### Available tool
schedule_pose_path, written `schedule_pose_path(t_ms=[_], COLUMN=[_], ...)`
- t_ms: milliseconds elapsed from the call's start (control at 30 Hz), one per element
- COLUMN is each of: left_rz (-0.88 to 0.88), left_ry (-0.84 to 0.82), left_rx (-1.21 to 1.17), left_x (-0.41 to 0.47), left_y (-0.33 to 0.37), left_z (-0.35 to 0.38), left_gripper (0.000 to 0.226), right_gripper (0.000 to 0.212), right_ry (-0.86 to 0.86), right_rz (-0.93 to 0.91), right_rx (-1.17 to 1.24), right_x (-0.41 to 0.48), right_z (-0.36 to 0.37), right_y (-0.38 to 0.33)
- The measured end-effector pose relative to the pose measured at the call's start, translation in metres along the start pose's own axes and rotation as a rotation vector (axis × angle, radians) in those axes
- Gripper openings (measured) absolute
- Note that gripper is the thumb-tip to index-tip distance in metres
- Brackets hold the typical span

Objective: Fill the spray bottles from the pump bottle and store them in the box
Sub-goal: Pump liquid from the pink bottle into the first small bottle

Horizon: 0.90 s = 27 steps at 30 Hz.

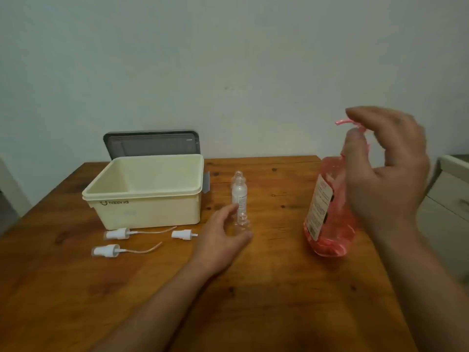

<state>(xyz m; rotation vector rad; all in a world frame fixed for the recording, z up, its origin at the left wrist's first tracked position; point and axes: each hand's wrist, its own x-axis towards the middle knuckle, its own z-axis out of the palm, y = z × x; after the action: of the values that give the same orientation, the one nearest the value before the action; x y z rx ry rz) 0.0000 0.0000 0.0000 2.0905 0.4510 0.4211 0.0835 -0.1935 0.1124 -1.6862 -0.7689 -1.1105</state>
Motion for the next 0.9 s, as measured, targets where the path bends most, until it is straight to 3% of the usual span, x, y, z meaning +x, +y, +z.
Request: schedule_pose_path(t_ms=[100, 400, 600, 900], left_rz=[0.011, -0.008, -0.027, 0.027], left_ry=[0.013, -0.017, -0.046, -0.006], left_rx=[0.021, 0.054, 0.053, 0.038], left_x=[0.001, 0.0, -0.001, -0.001], left_y=[-0.002, -0.003, -0.005, 0.008], left_z=[0.002, 0.004, 0.004, 0.005], left_gripper=[0.07, 0.061, 0.044, 0.046], right_gripper=[0.026, 0.04, 0.034, 0.047], right_ry=[0.066, -0.07, -0.075, -0.153], right_rz=[0.086, 0.578, 0.674, 0.732], right_rx=[-0.042, 0.19, 0.244, 0.271], right_x=[0.005, 0.011, 0.014, 0.024], right_z=[-0.004, 0.0, 0.002, 0.001], right_y=[0.008, 0.023, 0.024, 0.025])
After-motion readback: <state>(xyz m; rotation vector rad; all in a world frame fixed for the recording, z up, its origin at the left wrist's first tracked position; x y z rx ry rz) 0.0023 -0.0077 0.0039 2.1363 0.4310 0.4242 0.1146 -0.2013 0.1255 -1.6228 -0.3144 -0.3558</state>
